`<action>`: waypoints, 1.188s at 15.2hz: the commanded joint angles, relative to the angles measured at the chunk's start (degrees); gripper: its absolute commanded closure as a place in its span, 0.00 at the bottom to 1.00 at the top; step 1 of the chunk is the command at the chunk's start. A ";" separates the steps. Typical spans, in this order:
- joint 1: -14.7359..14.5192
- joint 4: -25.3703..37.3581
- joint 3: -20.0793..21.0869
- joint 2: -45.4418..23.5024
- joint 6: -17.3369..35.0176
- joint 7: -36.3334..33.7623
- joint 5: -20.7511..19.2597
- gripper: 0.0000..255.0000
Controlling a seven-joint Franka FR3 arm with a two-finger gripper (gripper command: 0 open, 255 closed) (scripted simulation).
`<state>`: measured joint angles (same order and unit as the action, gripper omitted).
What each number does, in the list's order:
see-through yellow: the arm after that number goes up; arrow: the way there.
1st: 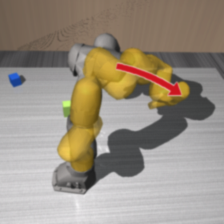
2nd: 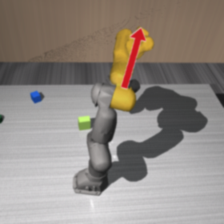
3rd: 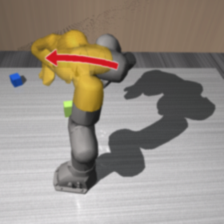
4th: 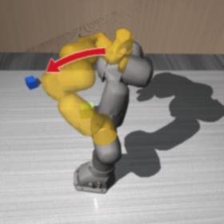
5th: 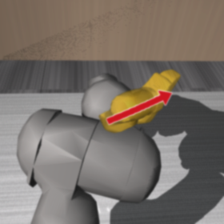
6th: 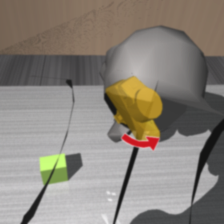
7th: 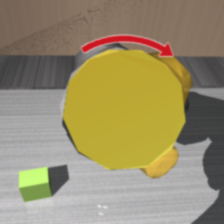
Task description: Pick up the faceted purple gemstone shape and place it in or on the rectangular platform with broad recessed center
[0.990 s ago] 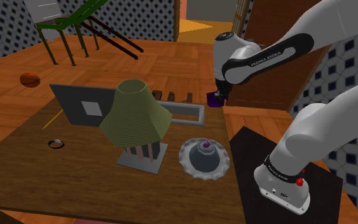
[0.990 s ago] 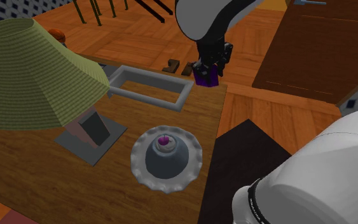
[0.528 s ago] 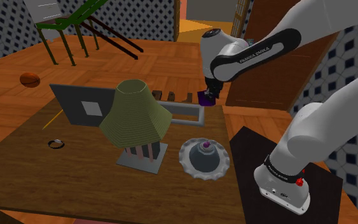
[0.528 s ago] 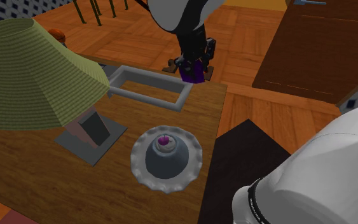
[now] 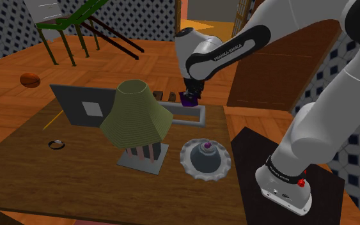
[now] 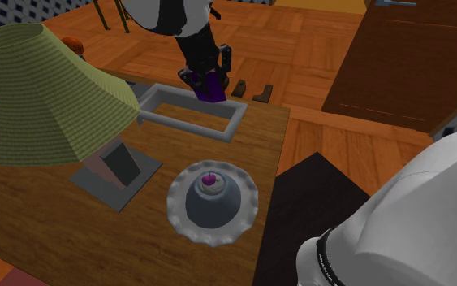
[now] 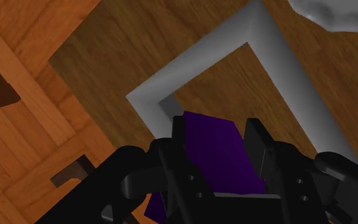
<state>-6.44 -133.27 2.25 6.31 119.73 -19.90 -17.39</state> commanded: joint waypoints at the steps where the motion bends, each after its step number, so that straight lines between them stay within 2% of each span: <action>1: -1.03 4.14 1.24 -3.45 -1.22 -1.83 0.47 1.00; 5: -3.11 14.36 3.35 -11.51 -4.40 -5.21 0.78 1.00; 18: -3.10 10.72 2.91 -16.98 4.29 -8.24 -1.40 1.00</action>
<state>-9.52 -122.46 5.19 -9.91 123.20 -27.85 -18.58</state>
